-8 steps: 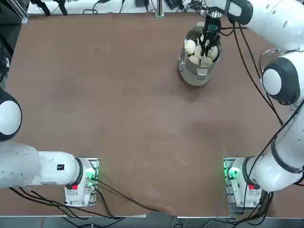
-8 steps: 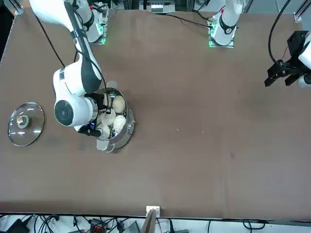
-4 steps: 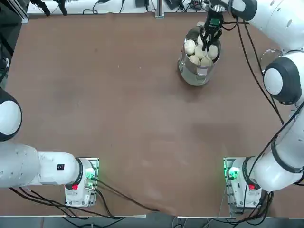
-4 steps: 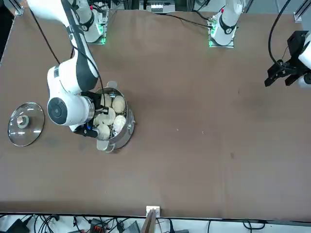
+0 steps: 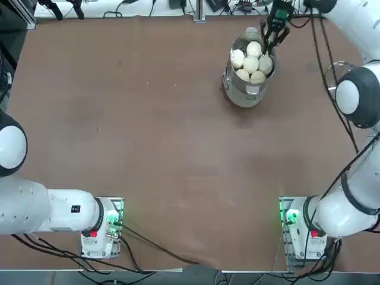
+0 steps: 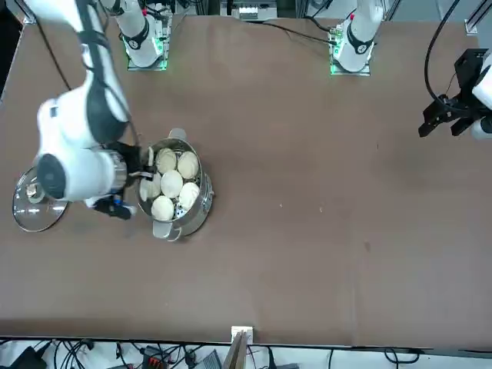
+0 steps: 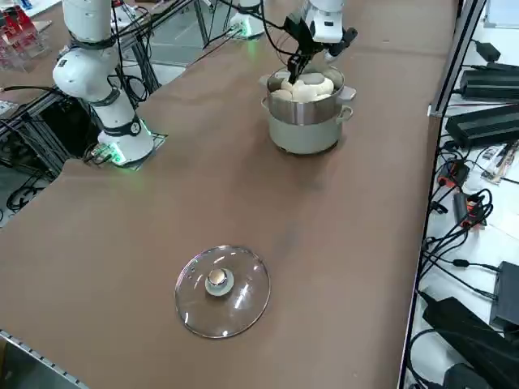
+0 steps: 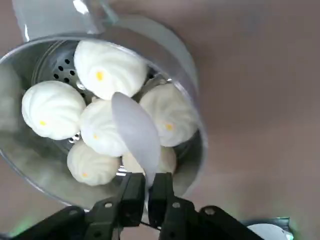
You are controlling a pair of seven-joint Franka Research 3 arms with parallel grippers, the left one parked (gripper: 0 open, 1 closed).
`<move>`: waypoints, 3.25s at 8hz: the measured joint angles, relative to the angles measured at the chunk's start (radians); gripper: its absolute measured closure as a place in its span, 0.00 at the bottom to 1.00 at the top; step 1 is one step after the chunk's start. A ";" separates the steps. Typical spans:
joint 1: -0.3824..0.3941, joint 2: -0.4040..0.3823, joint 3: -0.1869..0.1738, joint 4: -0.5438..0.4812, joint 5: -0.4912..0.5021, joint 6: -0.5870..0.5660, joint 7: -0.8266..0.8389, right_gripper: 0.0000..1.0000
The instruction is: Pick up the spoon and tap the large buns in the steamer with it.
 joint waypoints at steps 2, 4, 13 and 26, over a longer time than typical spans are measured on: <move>-0.084 -0.003 0.000 0.018 0.017 -0.061 -0.109 0.91; -0.155 0.000 0.000 0.015 0.019 -0.096 -0.252 0.91; -0.288 0.146 0.000 -0.113 0.053 -0.013 -0.687 0.93; -0.328 0.269 0.009 -0.264 0.170 0.220 -0.824 0.89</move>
